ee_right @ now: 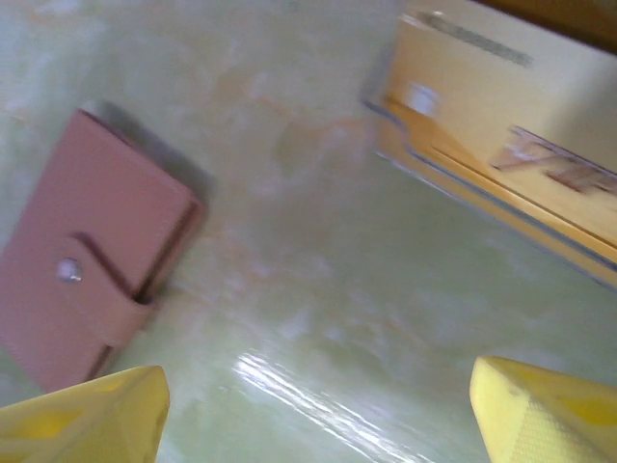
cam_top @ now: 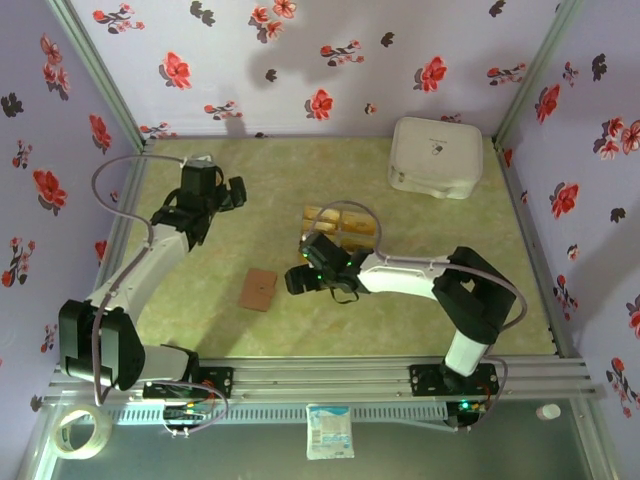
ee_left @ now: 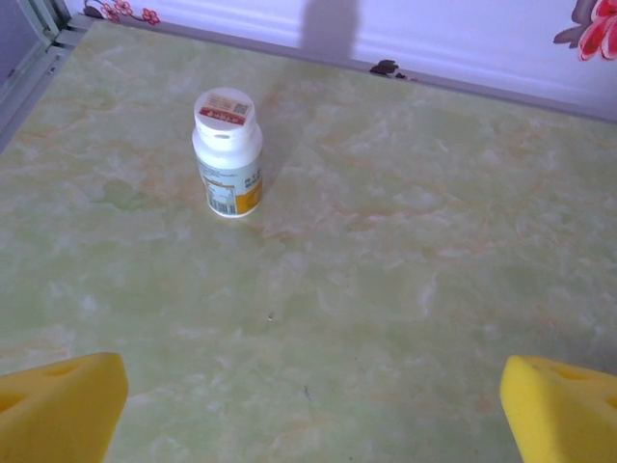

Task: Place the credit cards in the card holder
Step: Move the storage box to the center of the table.

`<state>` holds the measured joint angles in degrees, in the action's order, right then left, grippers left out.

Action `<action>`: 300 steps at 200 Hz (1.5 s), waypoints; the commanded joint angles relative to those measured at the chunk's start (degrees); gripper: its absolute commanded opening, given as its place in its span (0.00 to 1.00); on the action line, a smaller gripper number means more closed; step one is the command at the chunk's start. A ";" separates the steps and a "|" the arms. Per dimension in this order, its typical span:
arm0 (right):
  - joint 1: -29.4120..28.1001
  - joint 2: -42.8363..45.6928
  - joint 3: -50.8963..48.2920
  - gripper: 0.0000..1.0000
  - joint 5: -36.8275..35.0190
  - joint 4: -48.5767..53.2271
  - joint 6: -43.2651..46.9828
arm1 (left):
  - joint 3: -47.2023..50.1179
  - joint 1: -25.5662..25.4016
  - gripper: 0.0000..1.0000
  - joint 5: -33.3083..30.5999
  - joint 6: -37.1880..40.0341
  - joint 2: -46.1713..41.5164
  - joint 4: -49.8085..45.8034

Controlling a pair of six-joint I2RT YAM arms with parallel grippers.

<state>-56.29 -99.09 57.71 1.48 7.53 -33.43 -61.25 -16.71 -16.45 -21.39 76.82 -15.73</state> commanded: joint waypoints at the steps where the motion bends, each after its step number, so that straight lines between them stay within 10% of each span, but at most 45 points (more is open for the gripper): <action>1: -0.57 -3.52 4.91 0.82 0.81 -0.17 0.51 | -3.07 1.78 1.00 -1.58 0.36 -0.80 -2.84; 235: 11.86 -21.77 27.07 0.81 -15.97 5.42 1.23 | -0.97 4.84 1.00 -1.19 -3.05 -4.10 -6.12; 300: 14.13 -14.38 26.43 0.84 -0.41 4.62 2.96 | -1.15 4.87 1.00 -0.07 -2.70 -4.42 -8.49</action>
<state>-41.23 -119.15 84.40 -7.68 12.27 -30.39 -62.72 -12.36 -16.93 -23.70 74.06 -21.87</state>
